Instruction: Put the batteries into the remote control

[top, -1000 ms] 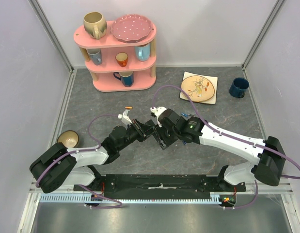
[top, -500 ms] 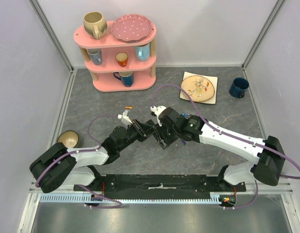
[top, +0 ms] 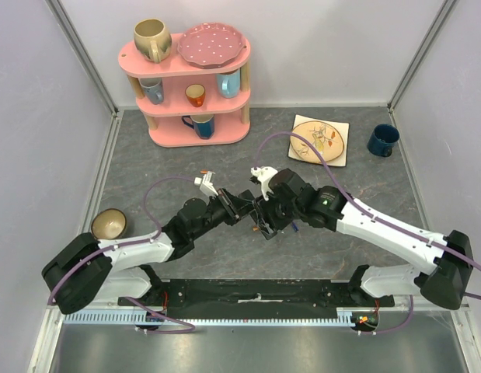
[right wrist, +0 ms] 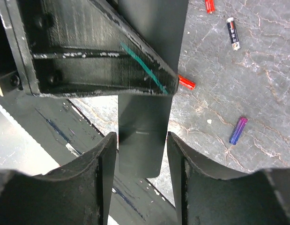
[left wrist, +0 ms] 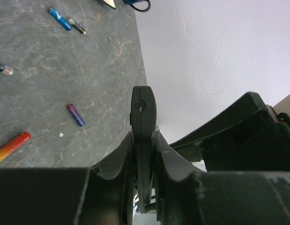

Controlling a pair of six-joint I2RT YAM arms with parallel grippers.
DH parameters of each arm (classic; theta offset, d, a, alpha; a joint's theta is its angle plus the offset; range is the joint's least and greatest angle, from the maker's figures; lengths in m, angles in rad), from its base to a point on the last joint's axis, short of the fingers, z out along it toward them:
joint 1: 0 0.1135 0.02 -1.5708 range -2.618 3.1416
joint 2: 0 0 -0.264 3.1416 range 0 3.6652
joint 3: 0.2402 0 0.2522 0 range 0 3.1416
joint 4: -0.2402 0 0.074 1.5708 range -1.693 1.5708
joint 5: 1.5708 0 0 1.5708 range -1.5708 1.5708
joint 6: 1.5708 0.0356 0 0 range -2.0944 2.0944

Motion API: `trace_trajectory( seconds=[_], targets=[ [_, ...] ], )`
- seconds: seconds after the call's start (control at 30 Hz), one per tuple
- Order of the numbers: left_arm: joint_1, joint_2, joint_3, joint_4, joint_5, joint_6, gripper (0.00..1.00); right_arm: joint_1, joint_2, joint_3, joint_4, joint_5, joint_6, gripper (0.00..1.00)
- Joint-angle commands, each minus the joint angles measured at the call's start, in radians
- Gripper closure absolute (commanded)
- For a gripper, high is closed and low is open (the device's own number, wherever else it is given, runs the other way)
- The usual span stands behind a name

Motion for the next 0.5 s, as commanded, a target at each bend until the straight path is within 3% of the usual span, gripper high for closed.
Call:
trace_trajectory(
  seconds=[0.0,0.47],
  targets=[
    [-0.008,-0.020,0.066,-0.031,0.031,0.062,0.98,-0.008,-0.049,0.033,-0.010,-0.091,-0.041,0.45],
    [0.021,-0.018,0.105,-0.130,-0.011,0.118,0.98,-0.006,-0.210,0.024,-0.047,-0.111,-0.046,0.27]
  ],
)
